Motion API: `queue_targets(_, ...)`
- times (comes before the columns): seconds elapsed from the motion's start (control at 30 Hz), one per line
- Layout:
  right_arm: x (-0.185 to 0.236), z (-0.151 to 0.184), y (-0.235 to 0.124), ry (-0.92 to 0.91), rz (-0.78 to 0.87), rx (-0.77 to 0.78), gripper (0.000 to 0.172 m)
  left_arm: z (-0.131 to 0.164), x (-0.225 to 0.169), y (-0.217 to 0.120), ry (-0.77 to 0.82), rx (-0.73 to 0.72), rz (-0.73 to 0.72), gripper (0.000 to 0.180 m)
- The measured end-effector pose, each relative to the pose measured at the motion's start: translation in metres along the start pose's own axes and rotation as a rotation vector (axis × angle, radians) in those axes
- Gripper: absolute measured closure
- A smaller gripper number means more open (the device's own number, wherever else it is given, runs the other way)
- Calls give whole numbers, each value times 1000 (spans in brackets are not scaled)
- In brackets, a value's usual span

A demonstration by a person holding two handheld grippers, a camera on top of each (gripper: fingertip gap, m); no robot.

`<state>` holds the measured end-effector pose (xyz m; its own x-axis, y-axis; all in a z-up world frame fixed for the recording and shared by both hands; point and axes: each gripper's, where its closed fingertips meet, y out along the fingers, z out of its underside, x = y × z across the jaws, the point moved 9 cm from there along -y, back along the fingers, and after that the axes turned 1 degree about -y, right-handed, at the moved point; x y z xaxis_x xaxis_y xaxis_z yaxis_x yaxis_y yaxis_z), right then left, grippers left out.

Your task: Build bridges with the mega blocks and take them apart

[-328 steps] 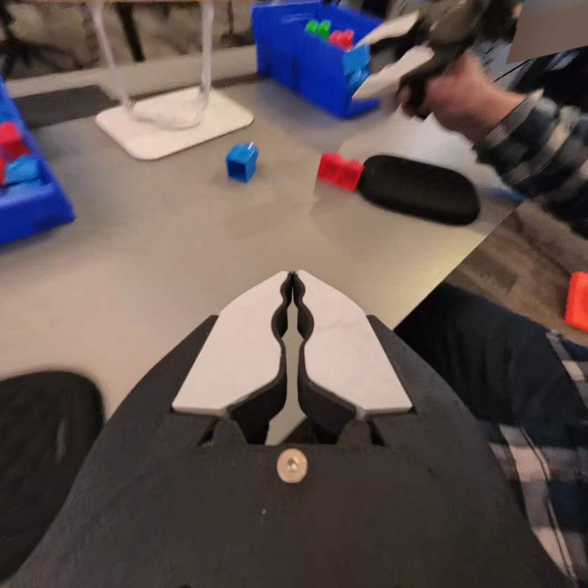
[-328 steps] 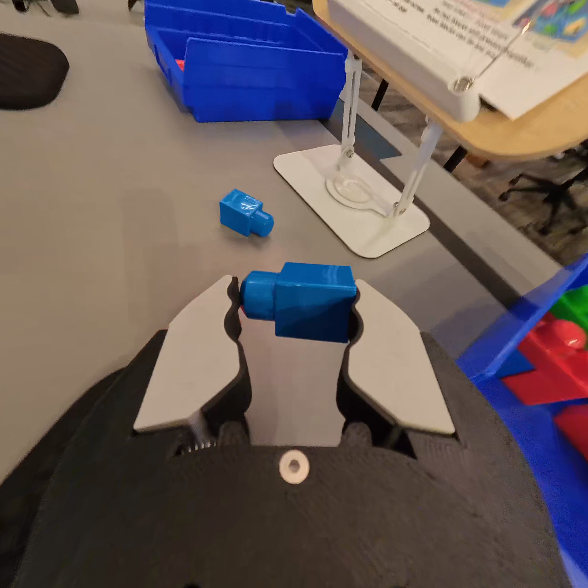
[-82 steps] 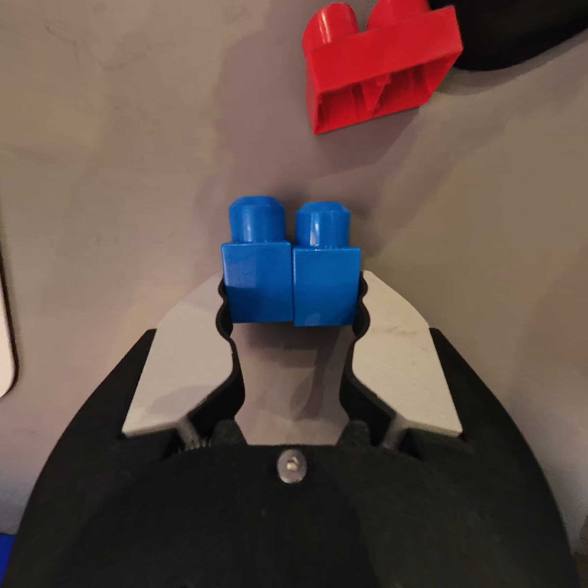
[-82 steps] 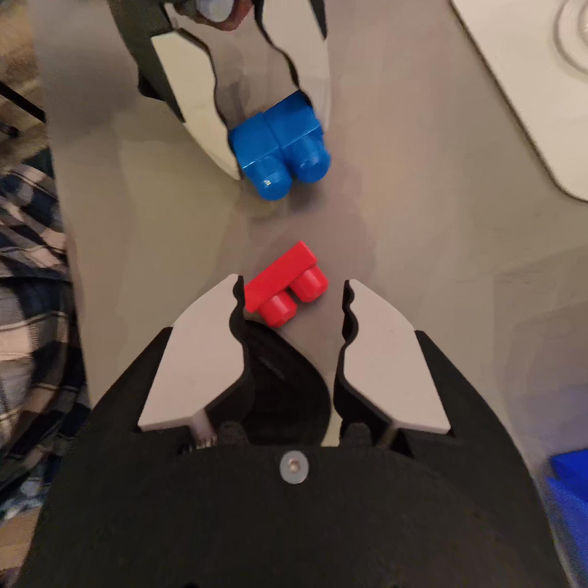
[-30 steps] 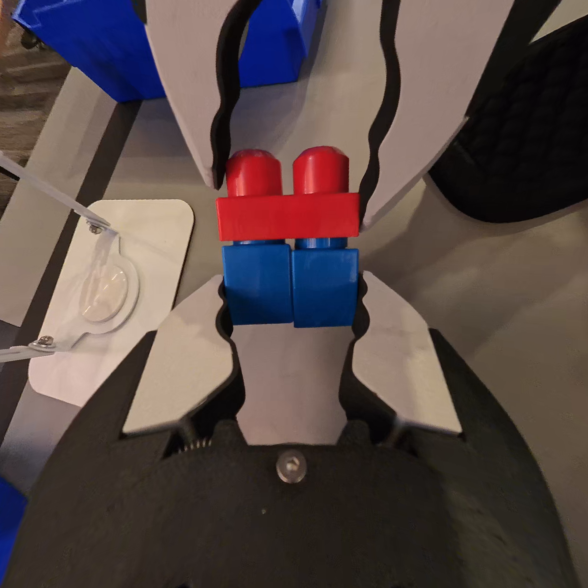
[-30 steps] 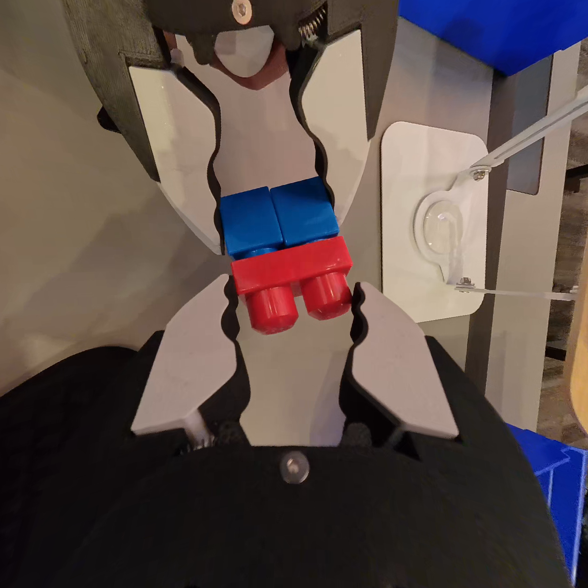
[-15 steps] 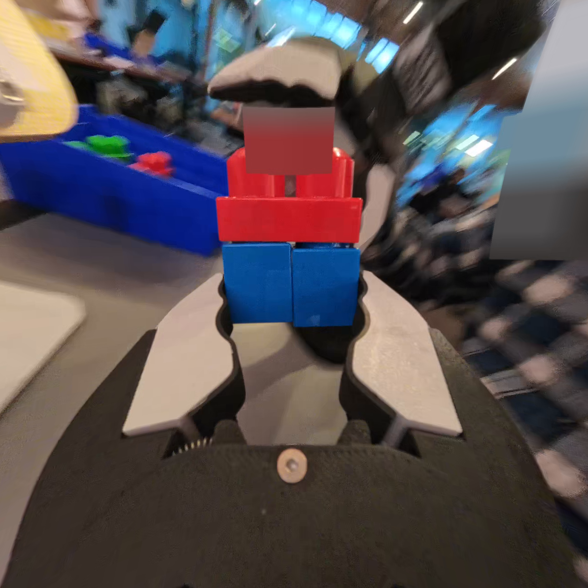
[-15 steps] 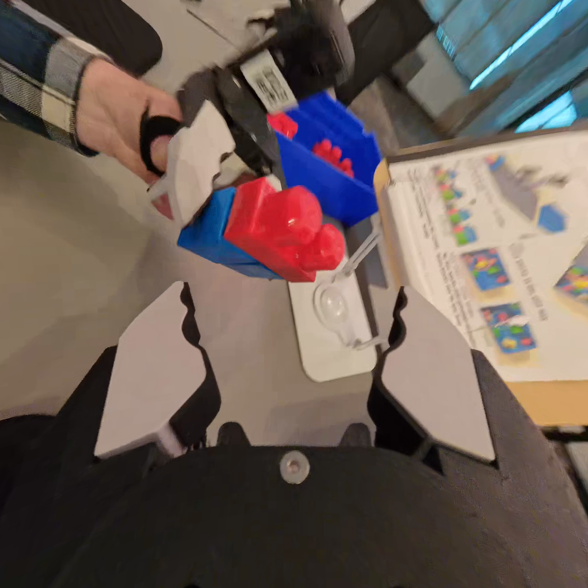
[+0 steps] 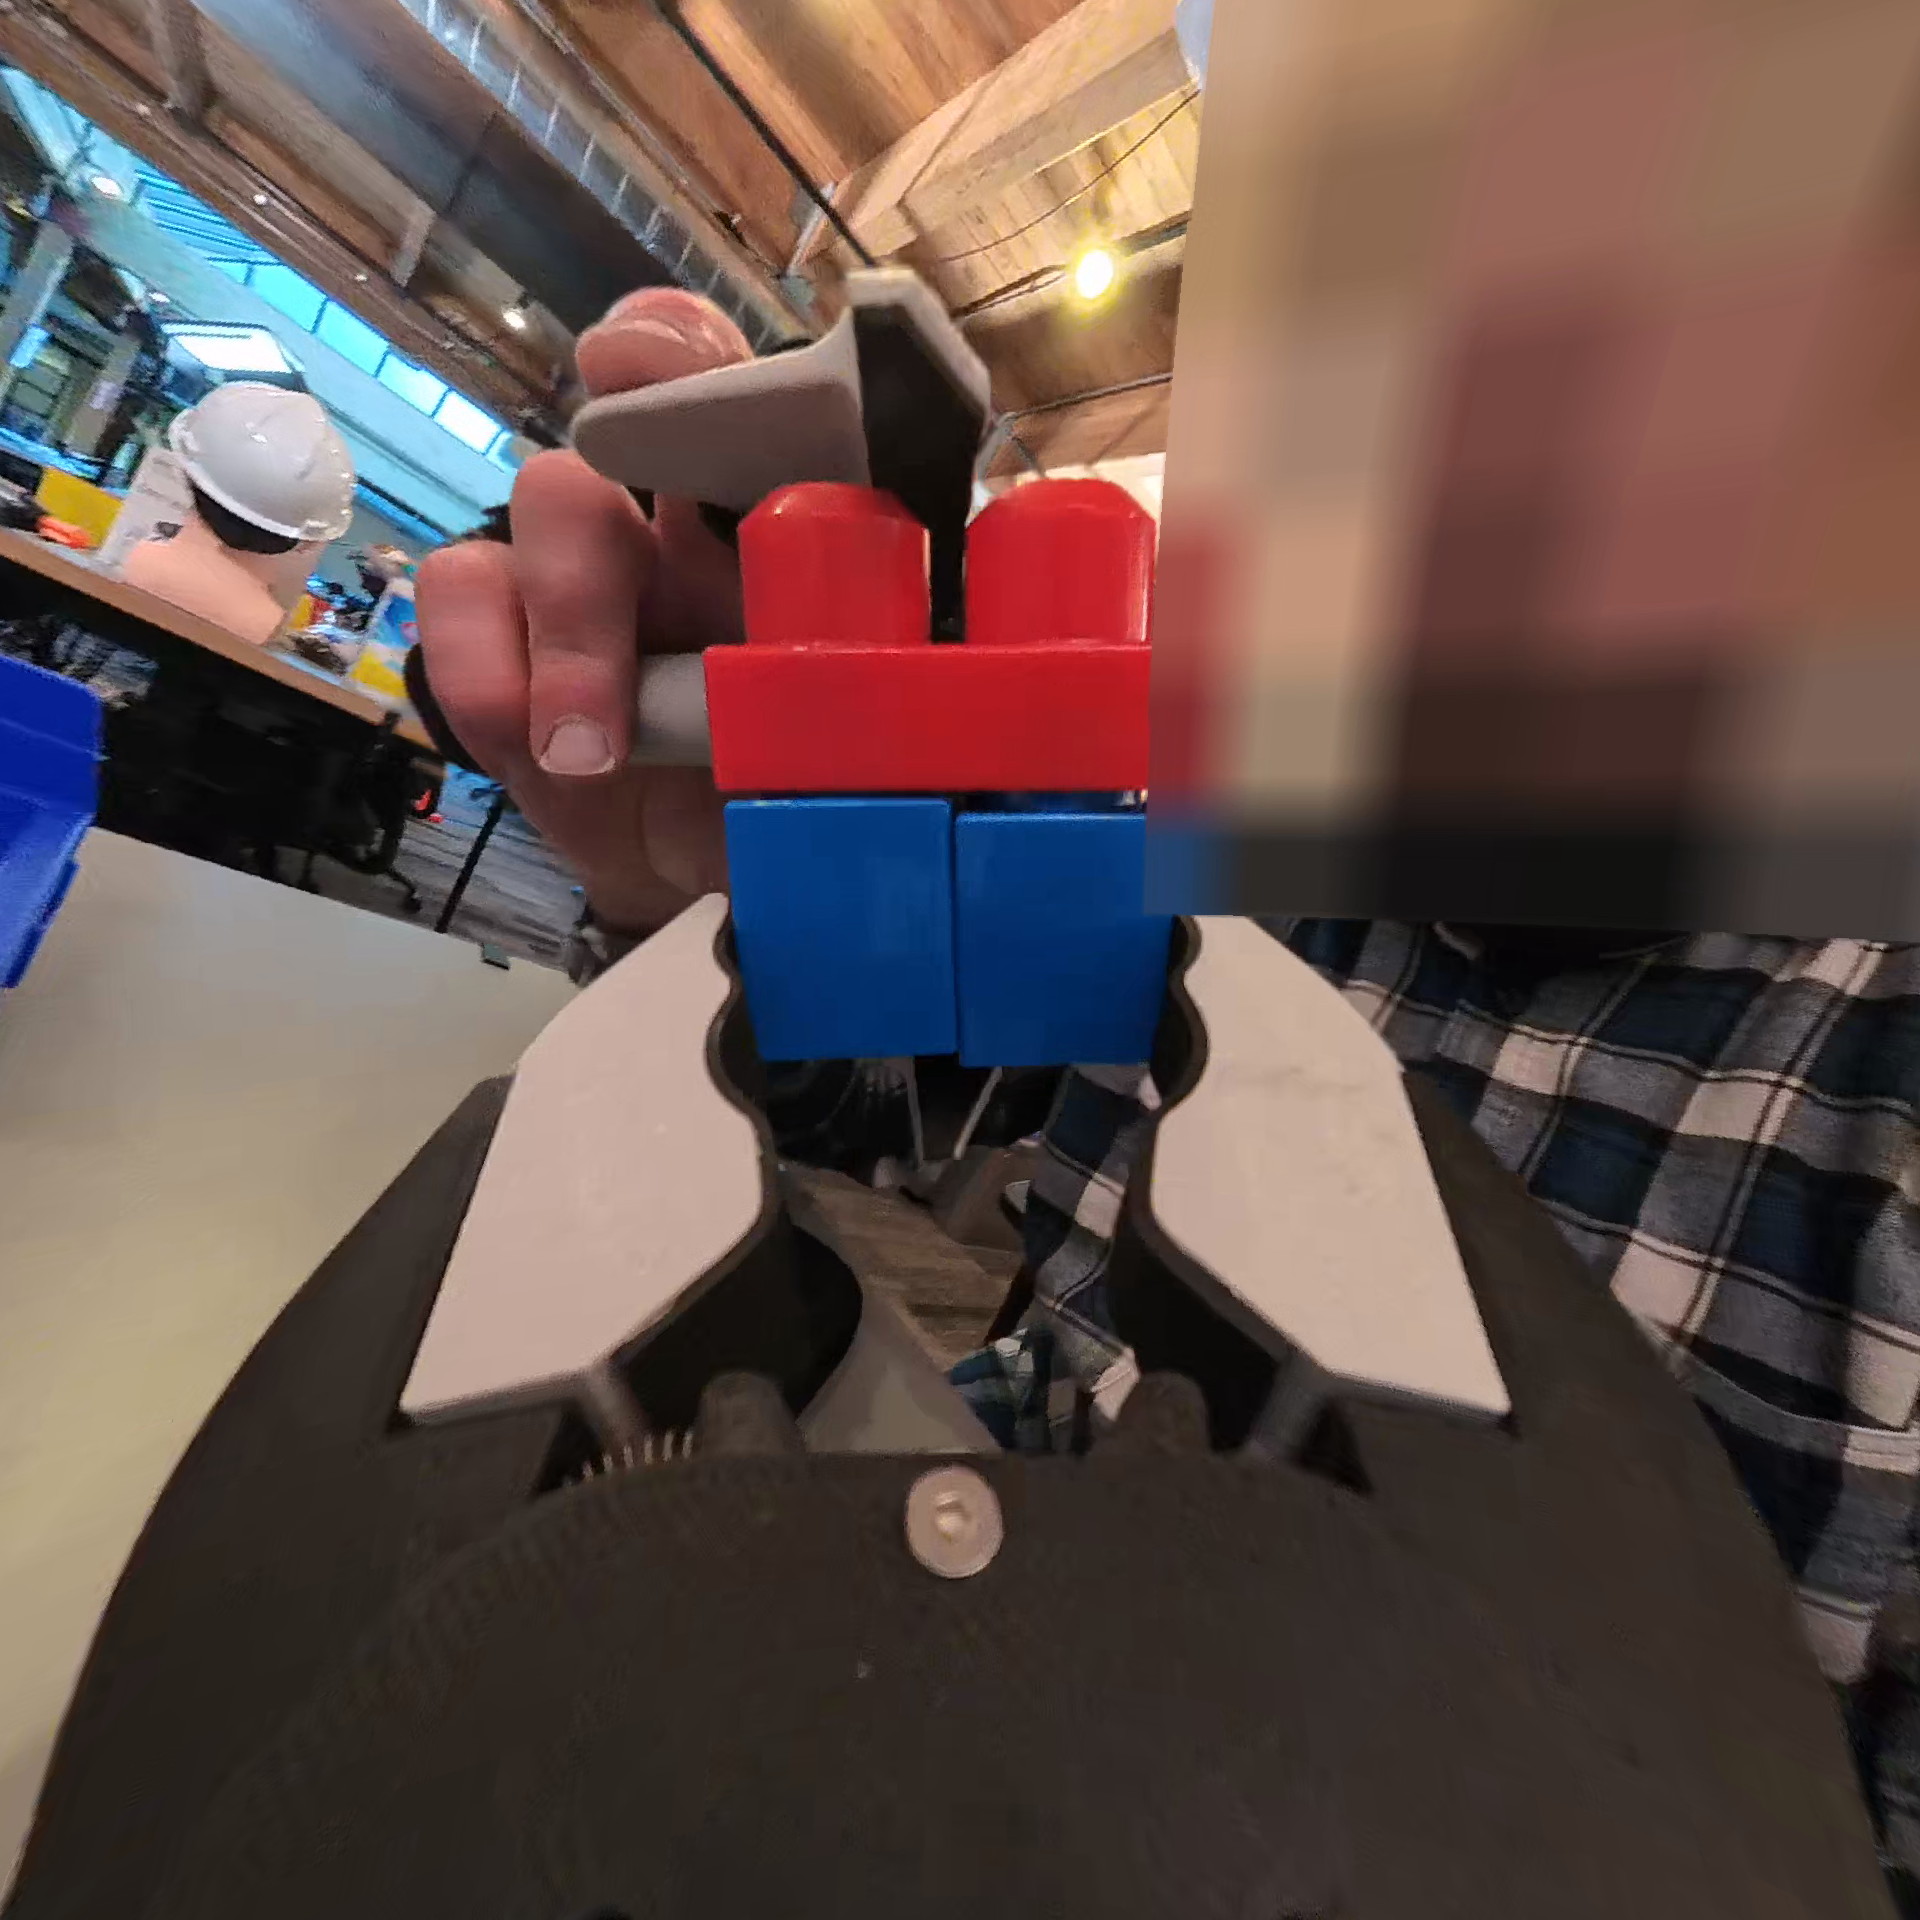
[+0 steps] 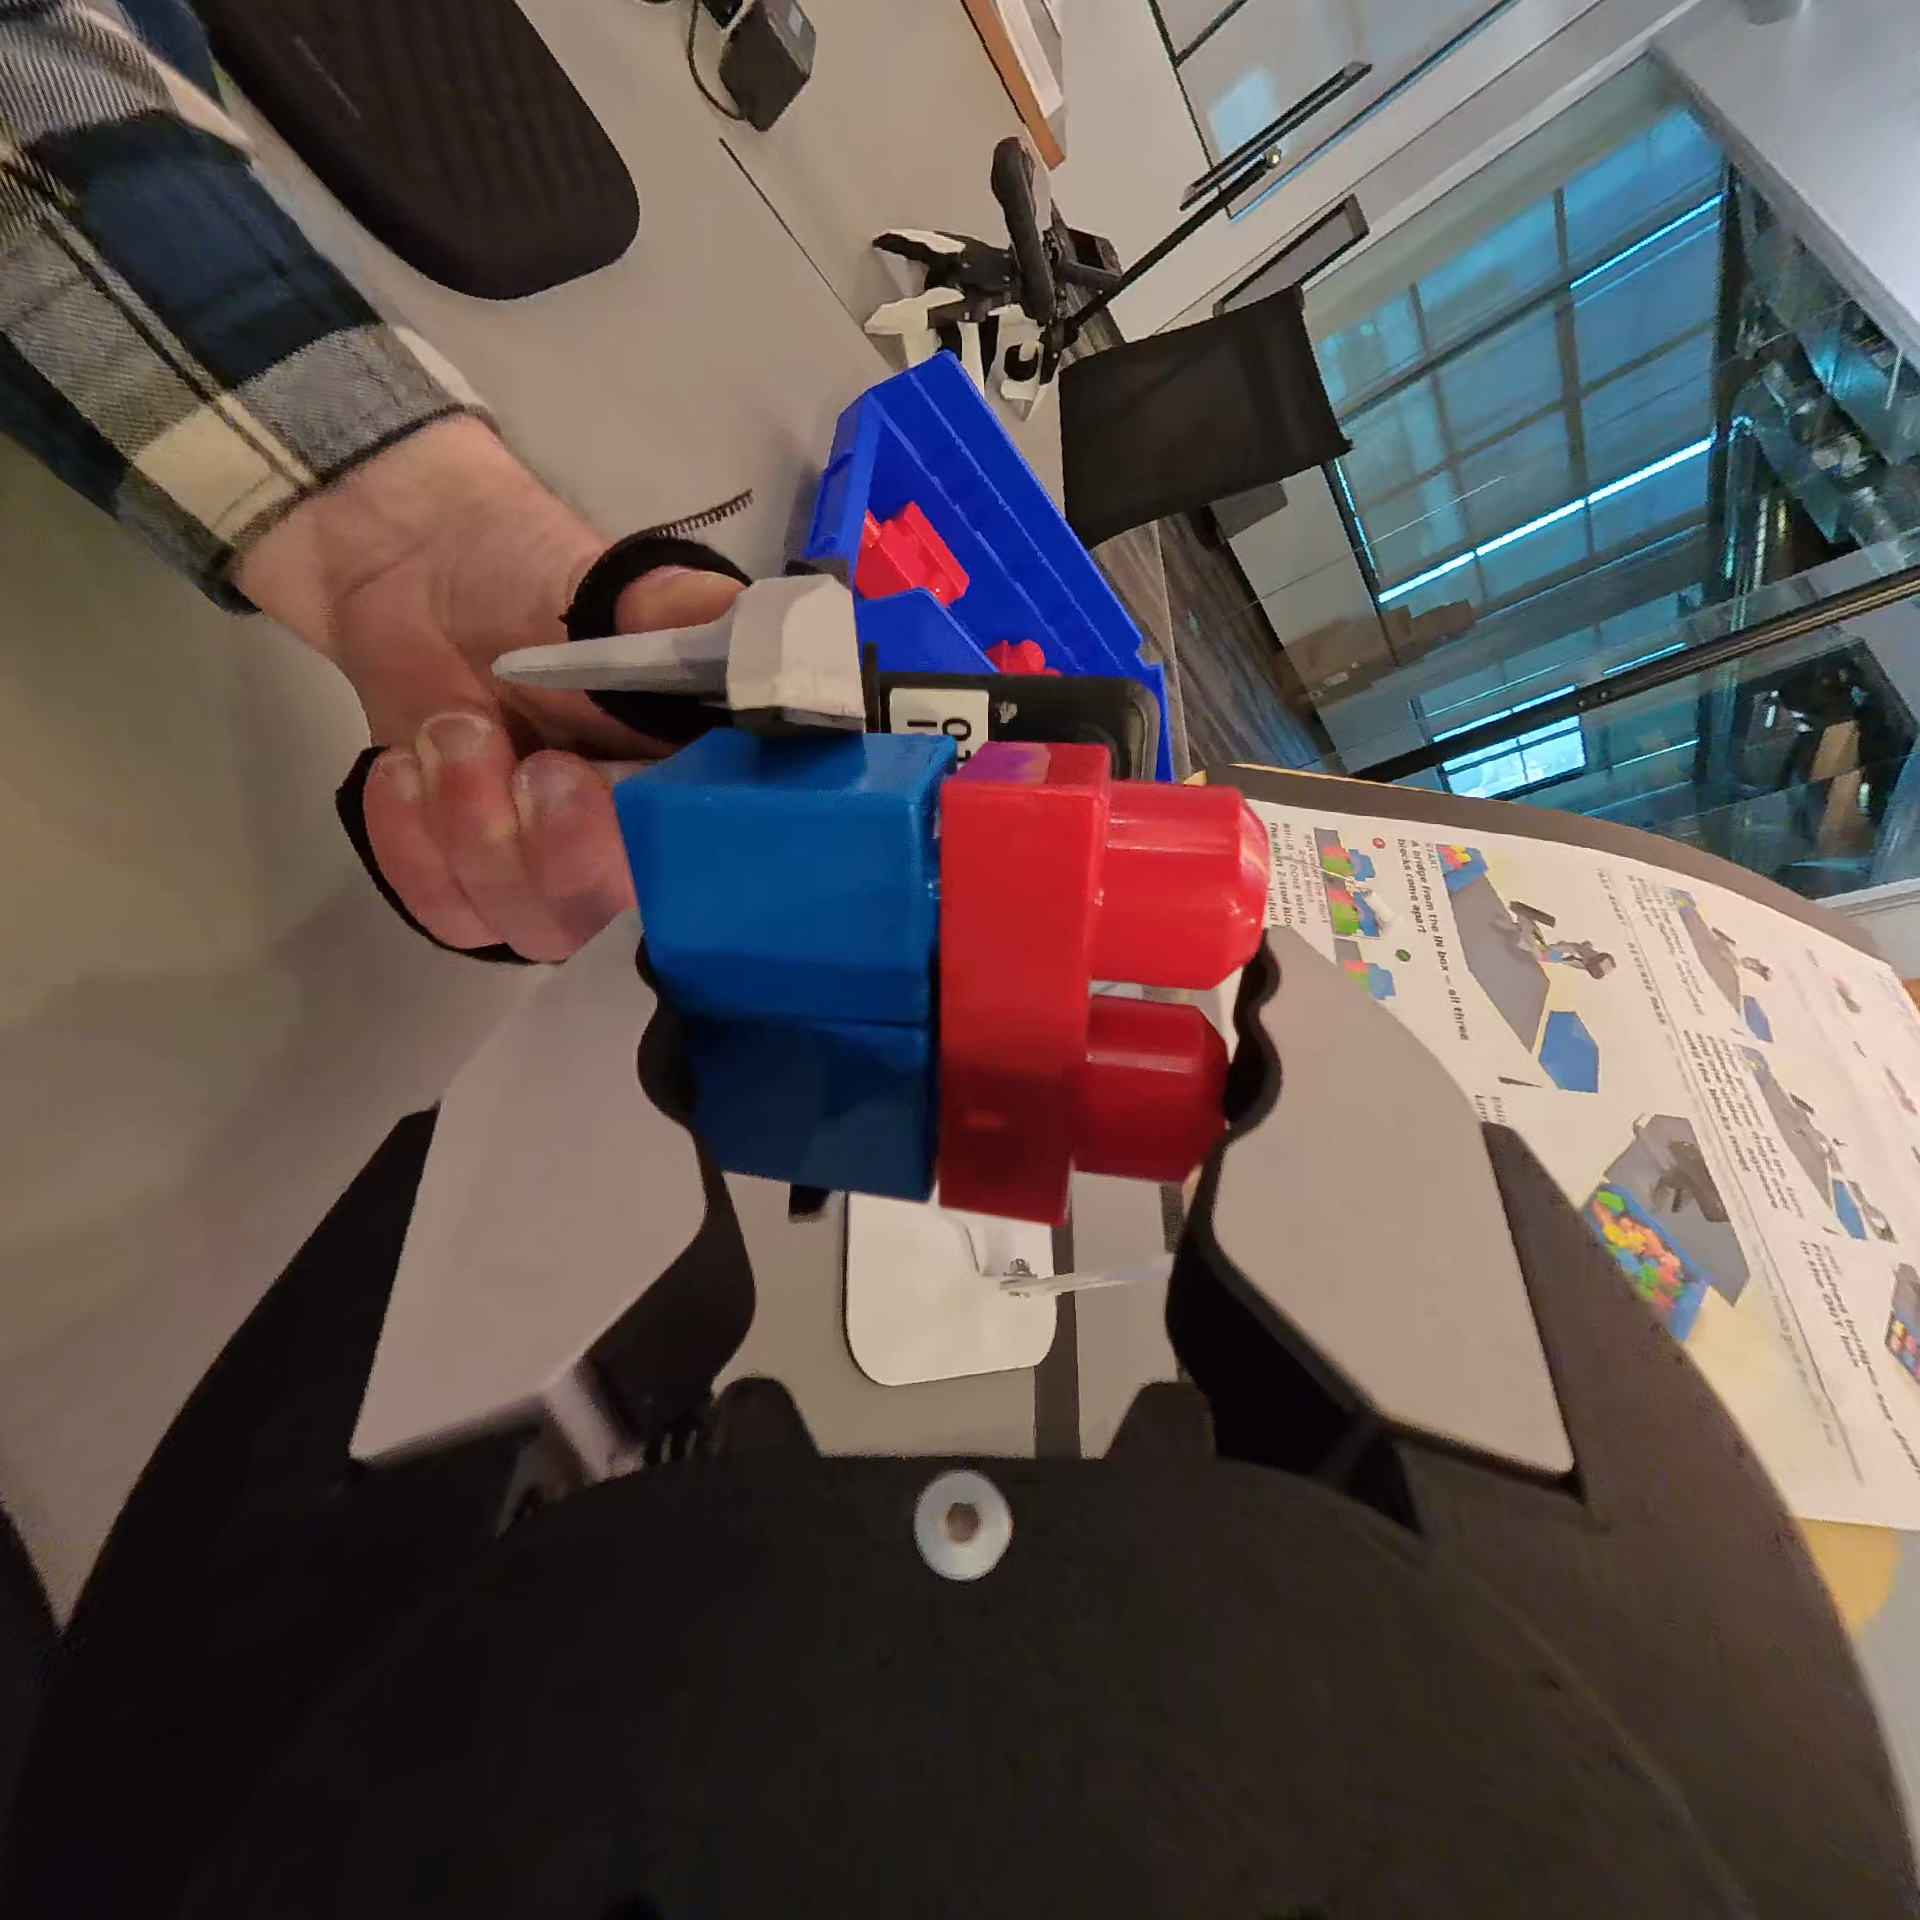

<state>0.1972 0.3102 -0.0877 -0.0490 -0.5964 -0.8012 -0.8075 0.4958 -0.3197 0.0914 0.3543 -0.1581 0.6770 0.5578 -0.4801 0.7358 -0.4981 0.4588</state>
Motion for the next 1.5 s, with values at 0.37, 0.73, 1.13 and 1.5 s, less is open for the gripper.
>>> queue_targets(0.37, -2, 0, -4, 15, -23, 19, 57, 5, 8, 1, -20, -50, 16, 107)
queue_targets(0.73, 3, -15, -2, 1, -175, 59, 73, 11, 11, 4, -45, 45, -10, 107)
queue_targets(1.13, -6, -10, -5, 72, -82, 42, 64, 3, 10, 1, 22, 3, -86, 107)
queue_targets(1.5, -18, 39, -24, 875, -159, -195, 97, -18, -19, -8, 479, 185, -596, 106)
